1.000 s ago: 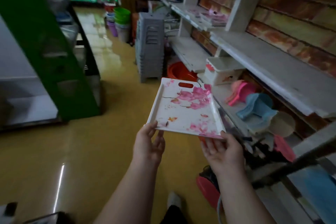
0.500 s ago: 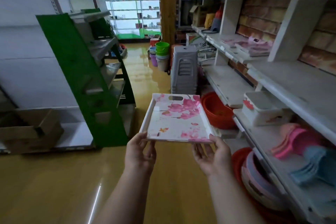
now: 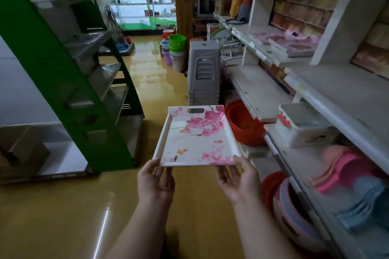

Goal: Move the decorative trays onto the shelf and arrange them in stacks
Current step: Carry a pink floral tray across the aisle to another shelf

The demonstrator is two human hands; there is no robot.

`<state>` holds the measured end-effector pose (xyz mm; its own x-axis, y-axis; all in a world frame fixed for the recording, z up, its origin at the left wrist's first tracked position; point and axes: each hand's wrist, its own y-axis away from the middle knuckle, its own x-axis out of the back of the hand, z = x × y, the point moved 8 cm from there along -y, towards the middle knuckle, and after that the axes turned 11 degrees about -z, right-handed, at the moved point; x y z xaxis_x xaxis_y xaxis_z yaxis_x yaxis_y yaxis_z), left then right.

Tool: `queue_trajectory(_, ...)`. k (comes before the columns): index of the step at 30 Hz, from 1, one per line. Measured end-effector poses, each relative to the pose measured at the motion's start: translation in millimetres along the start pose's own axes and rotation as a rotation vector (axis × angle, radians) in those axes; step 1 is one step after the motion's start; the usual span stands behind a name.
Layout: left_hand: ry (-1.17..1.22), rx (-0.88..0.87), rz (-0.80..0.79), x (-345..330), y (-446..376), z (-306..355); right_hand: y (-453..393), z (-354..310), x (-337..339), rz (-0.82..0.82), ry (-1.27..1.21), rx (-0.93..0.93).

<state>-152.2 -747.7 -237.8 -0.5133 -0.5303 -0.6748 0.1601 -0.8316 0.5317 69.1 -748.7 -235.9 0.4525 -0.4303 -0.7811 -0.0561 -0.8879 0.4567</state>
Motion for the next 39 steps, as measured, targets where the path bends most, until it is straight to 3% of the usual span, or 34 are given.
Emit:
queue_trajectory(8,0.052,0.055,-0.059,-67,-129,28,-111,-8,-55,0.052,0.05,0.082)
queue_trajectory(17,0.121,0.099,-0.116,-163,-273,108,-245,-12,-169,0.069,0.098,0.184)
queue_trajectory(28,0.203,0.094,-0.07,-190,-390,163,-374,20,-244,0.035,0.087,0.131)
queue_trajectory(34,0.166,0.042,-0.068,-233,-450,181,-454,7,-274,0.01,0.078,0.092)
queue_trajectory(39,0.015,-0.02,-0.168,-308,-516,191,-542,-35,-307,0.032,0.083,0.152)
